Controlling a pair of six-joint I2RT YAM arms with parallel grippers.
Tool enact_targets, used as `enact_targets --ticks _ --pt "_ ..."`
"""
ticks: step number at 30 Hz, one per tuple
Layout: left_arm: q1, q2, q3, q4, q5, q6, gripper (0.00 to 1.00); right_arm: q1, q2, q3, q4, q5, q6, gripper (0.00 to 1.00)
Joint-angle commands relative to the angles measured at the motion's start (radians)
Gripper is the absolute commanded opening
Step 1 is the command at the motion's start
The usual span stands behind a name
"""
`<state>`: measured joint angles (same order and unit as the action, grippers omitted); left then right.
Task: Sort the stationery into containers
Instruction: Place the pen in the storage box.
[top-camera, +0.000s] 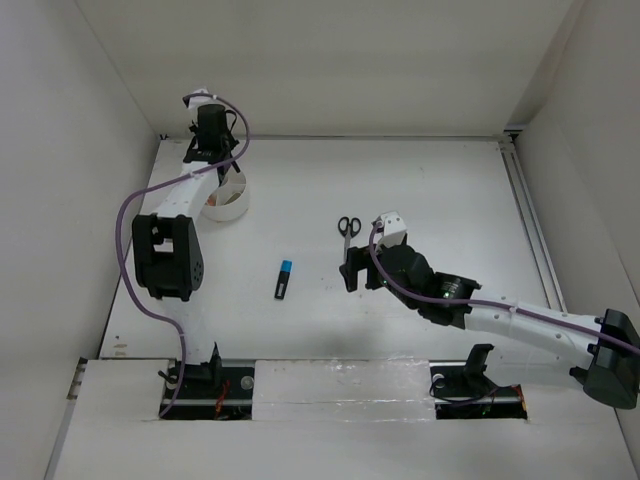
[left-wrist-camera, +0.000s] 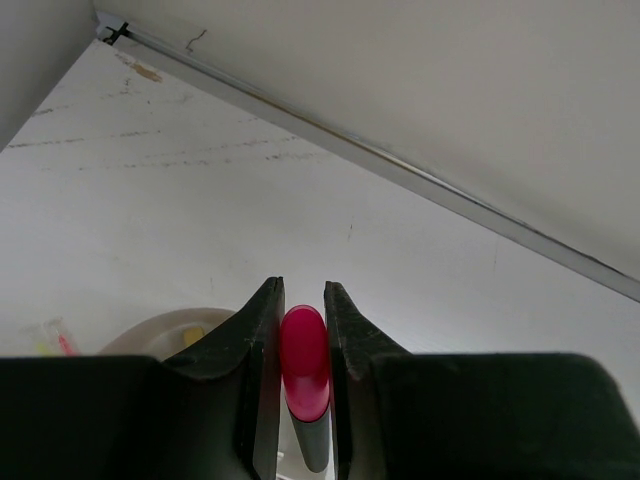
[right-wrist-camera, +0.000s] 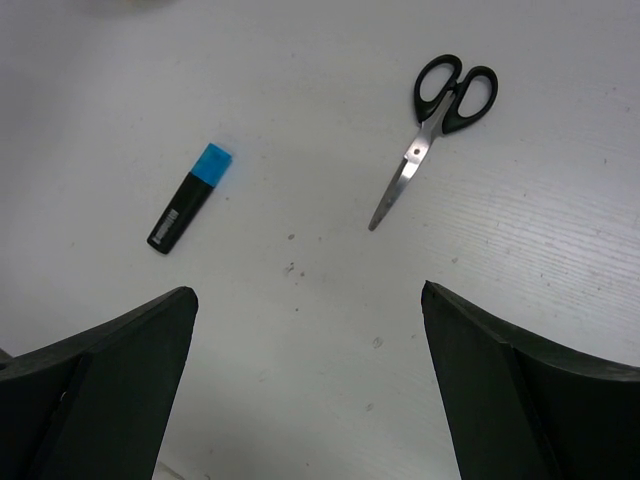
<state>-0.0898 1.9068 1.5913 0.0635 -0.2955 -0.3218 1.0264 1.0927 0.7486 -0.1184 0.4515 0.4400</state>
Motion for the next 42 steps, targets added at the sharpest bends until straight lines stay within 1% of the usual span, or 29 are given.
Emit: enact_targets --ticks 1,16,19,21,22,27,28,31,32,34,35,37,38,39,40,41,42 --pt "0.004 0.009 0.052 0.03 -0.033 0.001 0.0 -0.008 -0.017 0.001 0.066 -0.013 -0.012 1.0" --pt "-0.005 0.058 0.03 0.001 -0.054 -0.017 0.0 -0.008 -0.036 -0.008 0.066 -0.013 -0.012 1.0" --pt "-0.014 0.058 0.03 0.001 -0.054 -0.008 0.07 -0.008 -0.045 -0.008 0.066 -0.013 -0.012 1.0" --pt "-0.014 0.067 0.03 0.001 -0.063 0.001 0.07 -0.008 -0.045 -0.017 0.066 -0.013 -0.012 1.0" --pt "-0.024 0.067 0.03 0.001 -0.063 0.001 0.08 -0.008 -0.045 -0.017 0.066 -0.013 -0.012 1.0" --pt "-0.024 0.057 0.03 -0.013 -0.077 0.001 0.28 -0.008 -0.045 -0.017 0.066 -0.013 -0.012 1.0" --pt "-0.024 0.057 0.03 -0.013 -0.077 0.001 0.36 -0.008 -0.045 -0.017 0.066 -0.013 -0.012 1.0" --pt "-0.024 0.032 0.03 -0.013 -0.077 0.001 0.45 -0.008 -0.045 -0.017 0.066 -0.013 -0.012 1.0" --pt "-0.024 0.023 0.03 -0.024 -0.086 0.001 0.5 -0.008 -0.045 -0.017 0.066 -0.013 -0.012 1.0" --pt "-0.024 0.003 0.03 -0.024 -0.087 0.001 0.54 -0.008 -0.045 -0.017 0.066 -0.013 -0.012 1.0" --pt "-0.033 -0.006 0.039 -0.033 -0.087 0.001 0.54 -0.008 -0.034 -0.017 0.066 -0.022 -0.021 1.0" --pt "-0.042 -0.055 0.051 -0.033 -0.074 0.001 0.64 -0.008 -0.018 -0.008 0.075 -0.022 -0.021 1.0" --pt "-0.042 -0.075 0.052 -0.033 -0.056 0.001 0.71 -0.008 -0.002 -0.008 0.075 -0.022 -0.021 1.0" --pt "-0.042 -0.095 0.062 -0.033 -0.039 0.001 0.81 -0.008 0.034 0.02 0.075 -0.022 -0.021 1.0" --pt "-0.042 -0.132 0.09 -0.053 -0.027 -0.008 0.99 -0.008 0.056 0.034 0.051 -0.022 -0.012 1.0" --pt "-0.042 -0.147 0.111 -0.095 -0.027 -0.017 0.99 -0.008 0.081 0.05 0.042 -0.022 0.005 1.0" --pt "-0.042 -0.173 0.158 -0.146 -0.013 -0.017 0.99 0.004 0.135 0.089 0.008 0.007 0.064 1.0"
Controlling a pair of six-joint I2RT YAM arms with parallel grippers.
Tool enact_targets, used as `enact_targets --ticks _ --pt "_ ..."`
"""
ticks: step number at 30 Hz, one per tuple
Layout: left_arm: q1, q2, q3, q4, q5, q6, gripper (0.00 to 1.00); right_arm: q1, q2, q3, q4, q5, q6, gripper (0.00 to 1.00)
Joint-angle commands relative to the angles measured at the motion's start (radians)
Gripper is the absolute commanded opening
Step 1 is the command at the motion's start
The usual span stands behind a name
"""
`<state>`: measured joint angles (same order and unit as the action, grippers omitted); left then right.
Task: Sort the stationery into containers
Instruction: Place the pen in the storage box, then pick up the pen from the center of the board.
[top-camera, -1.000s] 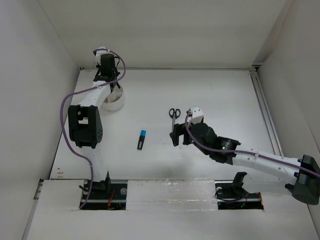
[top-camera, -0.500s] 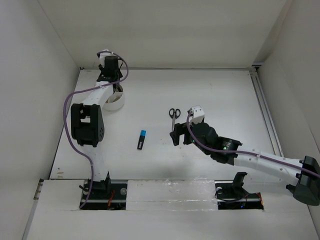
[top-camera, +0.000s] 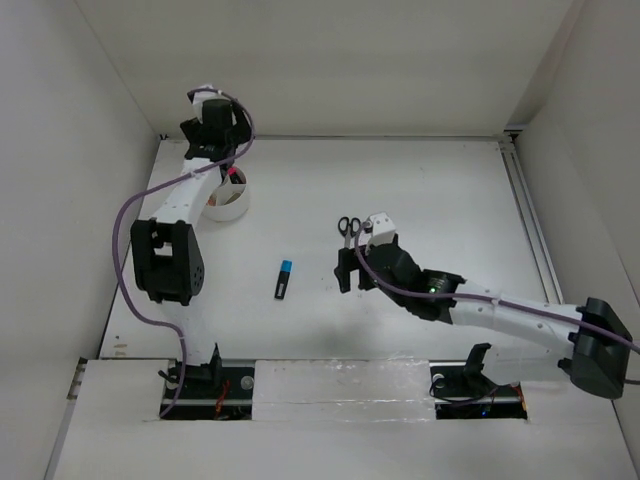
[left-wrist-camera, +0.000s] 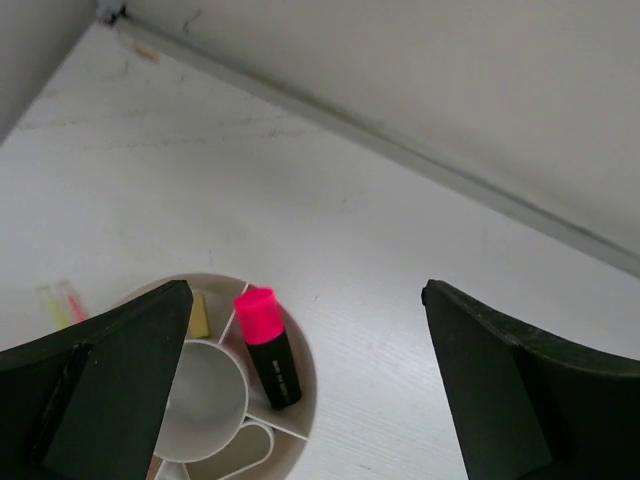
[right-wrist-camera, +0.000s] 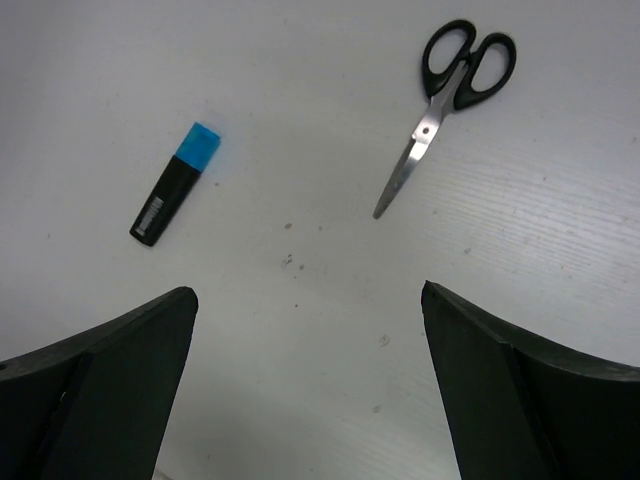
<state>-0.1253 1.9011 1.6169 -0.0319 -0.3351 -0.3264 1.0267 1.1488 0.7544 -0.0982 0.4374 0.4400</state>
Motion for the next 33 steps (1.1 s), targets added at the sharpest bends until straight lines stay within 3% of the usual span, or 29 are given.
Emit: enact_targets --ticks 1,6,9,14,19,24,27,33 --pt "-0.007 -0.177 0.164 -0.051 0.027 -0.013 0.99 0.004 0.11 0.107 -0.041 0.021 0.11 1.0" --pt "-0.007 -0.211 0.372 -0.357 0.027 -0.071 0.99 0.084 0.313 0.242 -0.071 0.13 0.307 1.0" --pt "-0.007 -0.286 0.379 -0.483 0.063 -0.131 0.99 0.13 0.5 0.423 -0.185 0.216 0.376 1.0" --pt "-0.007 -0.511 0.092 -0.51 0.039 -0.177 0.99 0.17 0.834 0.822 -0.457 0.282 0.531 1.0" --pt "-0.007 -0.761 -0.262 -0.432 0.108 -0.191 0.99 0.17 0.948 0.899 -0.489 0.267 0.577 1.0" --pt "-0.007 -0.824 -0.373 -0.393 0.1 -0.169 0.99 0.17 1.034 0.957 -0.475 0.222 0.565 0.97" --pt "-0.007 -0.824 -0.361 -0.404 0.126 -0.169 0.99 0.17 1.078 0.97 -0.486 0.202 0.565 0.92" --pt "0.033 -0.824 -0.38 -0.372 0.214 -0.16 0.99 0.179 1.072 0.89 -0.436 0.153 0.583 0.59"
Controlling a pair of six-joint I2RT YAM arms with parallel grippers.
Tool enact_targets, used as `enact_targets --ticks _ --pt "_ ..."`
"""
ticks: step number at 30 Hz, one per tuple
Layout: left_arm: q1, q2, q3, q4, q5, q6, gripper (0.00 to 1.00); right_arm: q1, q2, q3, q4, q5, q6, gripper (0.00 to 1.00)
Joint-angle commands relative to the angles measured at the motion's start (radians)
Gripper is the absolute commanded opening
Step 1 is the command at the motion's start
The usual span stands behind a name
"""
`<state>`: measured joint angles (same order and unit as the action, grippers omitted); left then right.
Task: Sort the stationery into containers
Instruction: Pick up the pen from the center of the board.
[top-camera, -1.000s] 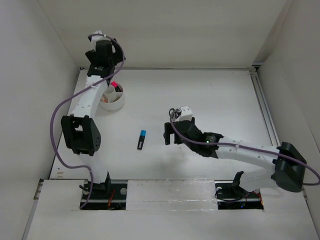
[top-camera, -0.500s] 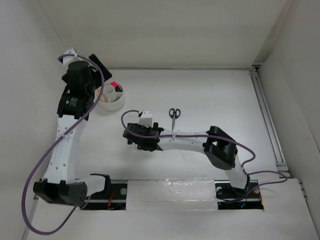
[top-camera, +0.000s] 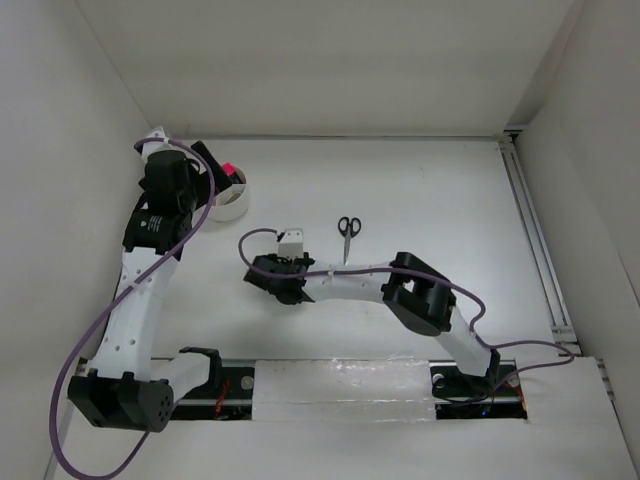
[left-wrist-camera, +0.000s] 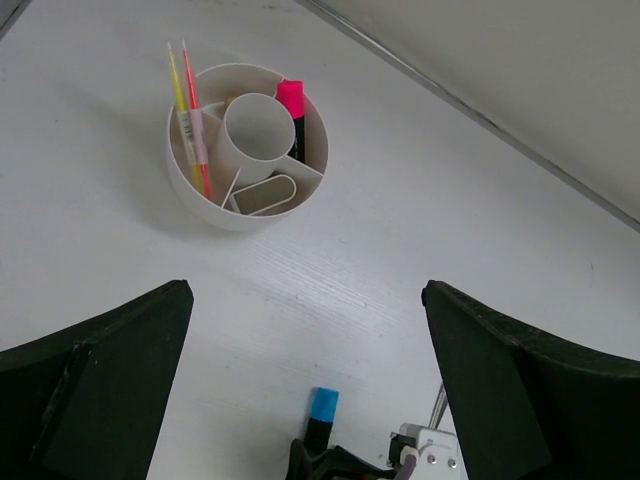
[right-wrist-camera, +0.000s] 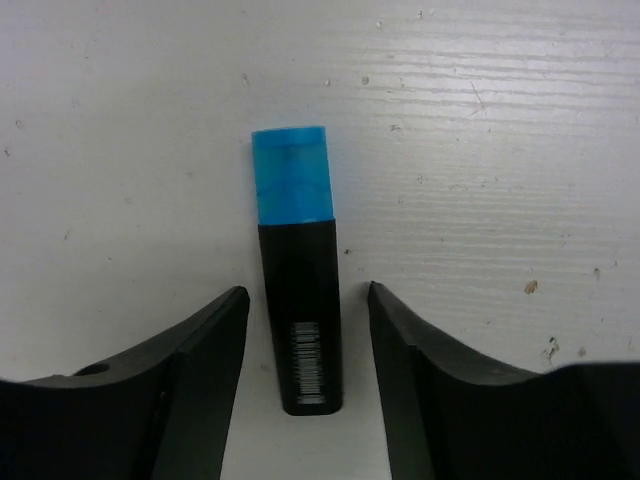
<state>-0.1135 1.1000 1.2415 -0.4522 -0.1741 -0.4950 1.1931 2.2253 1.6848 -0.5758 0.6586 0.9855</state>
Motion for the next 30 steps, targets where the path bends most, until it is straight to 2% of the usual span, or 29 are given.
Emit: enact_targets --ticks 1,2,3,4,6,9,12,13,16,17,19,24,30 --pt "0.021 -0.023 -0.005 0.049 0.053 0.009 0.99 0.013 -0.004 -0.057 0.053 -0.068 0.047 0.56" --pt "0.021 -0.023 -0.005 0.049 0.053 0.009 0.99 0.013 -0.004 -0.085 0.063 -0.085 0.047 0.48" --pt "0.021 -0.023 -0.005 0.049 0.053 0.009 0.99 0.013 -0.004 -0.094 0.076 -0.085 0.047 0.33" --pt "0.021 -0.023 -0.005 0.049 0.053 0.018 0.99 0.013 -0.004 -0.094 0.076 -0.111 0.047 0.26" --pt "0.021 -0.023 -0.005 0.049 0.053 0.018 0.99 0.013 -0.004 -0.105 0.086 -0.123 0.047 0.0" --pt "0.021 -0.023 -0.019 0.079 0.123 0.027 0.99 0.013 -0.057 -0.157 0.125 -0.123 0.036 0.0" --pt "0.021 0.0 -0.068 0.144 0.31 0.027 0.99 0.002 -0.195 -0.282 0.282 -0.09 -0.065 0.0" --pt "0.021 0.024 -0.089 0.183 0.447 0.027 0.99 -0.012 -0.234 -0.315 0.391 -0.09 -0.167 0.0" --pt "0.021 0.086 -0.089 0.23 0.675 0.047 0.99 -0.049 -0.343 -0.399 0.54 -0.138 -0.325 0.0" --pt "0.021 0.124 -0.099 0.239 0.796 0.047 0.99 -0.065 -0.358 -0.399 0.589 -0.163 -0.388 0.0" --pt "0.021 0.147 -0.111 0.251 0.84 0.036 0.99 -0.122 -0.395 -0.41 0.638 -0.25 -0.439 0.0" --pt "0.021 0.147 -0.145 0.308 0.883 0.018 0.99 -0.187 -0.466 -0.432 0.778 -0.352 -0.557 0.0" --pt "0.021 0.178 -0.163 0.368 0.979 -0.025 0.99 -0.233 -0.49 -0.347 0.798 -0.399 -0.596 0.0"
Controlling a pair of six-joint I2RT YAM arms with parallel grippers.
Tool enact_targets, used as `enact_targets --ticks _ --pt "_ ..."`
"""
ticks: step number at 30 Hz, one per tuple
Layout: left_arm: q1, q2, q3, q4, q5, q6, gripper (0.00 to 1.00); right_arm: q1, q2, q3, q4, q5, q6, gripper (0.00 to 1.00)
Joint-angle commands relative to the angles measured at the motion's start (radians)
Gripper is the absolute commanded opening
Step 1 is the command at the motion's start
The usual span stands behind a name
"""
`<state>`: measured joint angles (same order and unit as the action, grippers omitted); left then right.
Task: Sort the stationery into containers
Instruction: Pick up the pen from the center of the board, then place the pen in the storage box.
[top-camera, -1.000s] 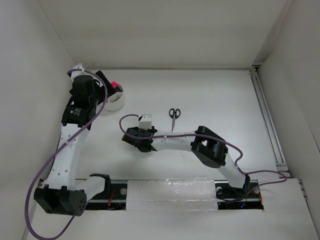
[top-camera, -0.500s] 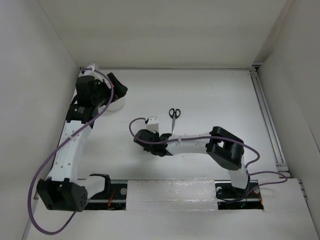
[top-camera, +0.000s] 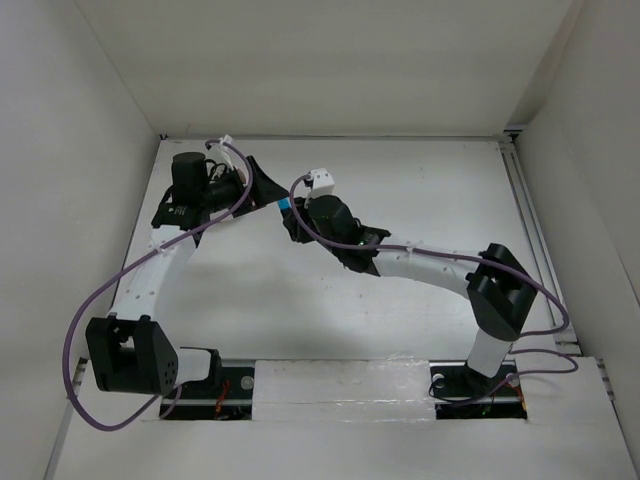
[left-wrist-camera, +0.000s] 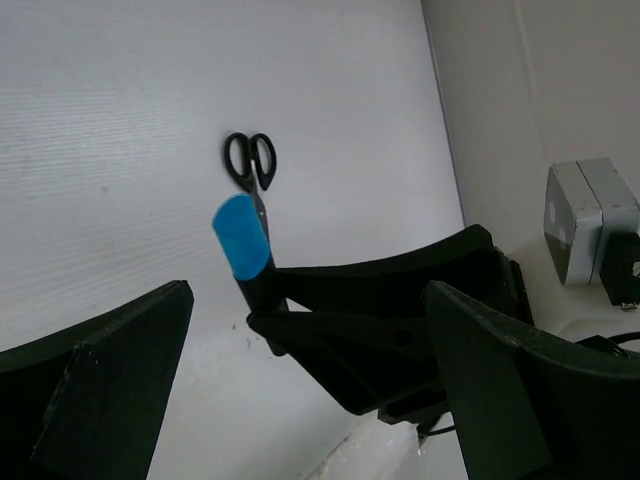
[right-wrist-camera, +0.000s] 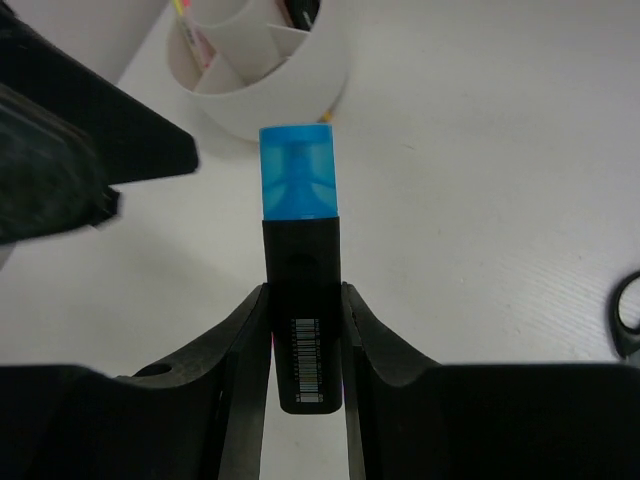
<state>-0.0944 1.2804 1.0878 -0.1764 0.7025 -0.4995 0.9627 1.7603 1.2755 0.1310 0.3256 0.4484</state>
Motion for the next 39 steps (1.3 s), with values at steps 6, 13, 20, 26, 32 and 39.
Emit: enact_targets --ticks 6,13,20,26,32,39 --pt "0.002 0.007 -0.029 0.132 0.157 -0.042 0.99 -0.013 -0.045 0.105 0.104 -0.132 -0.059 0.0" --pt "0.002 0.007 -0.029 0.132 0.157 -0.042 0.99 -0.013 -0.124 0.027 0.183 -0.111 -0.059 0.0" --pt "0.002 0.007 -0.029 0.132 0.157 -0.042 0.56 -0.013 -0.144 0.018 0.183 -0.132 -0.059 0.0" --pt "0.002 0.007 -0.029 0.132 0.137 -0.042 0.07 -0.013 -0.154 -0.013 0.226 -0.2 -0.05 0.0" --pt "0.002 -0.004 -0.009 0.123 0.033 -0.024 0.0 -0.013 -0.165 -0.041 0.246 -0.255 -0.08 0.61" --pt "0.002 0.039 0.111 0.103 -0.372 -0.043 0.0 -0.004 -0.231 -0.152 0.128 -0.079 -0.067 0.99"
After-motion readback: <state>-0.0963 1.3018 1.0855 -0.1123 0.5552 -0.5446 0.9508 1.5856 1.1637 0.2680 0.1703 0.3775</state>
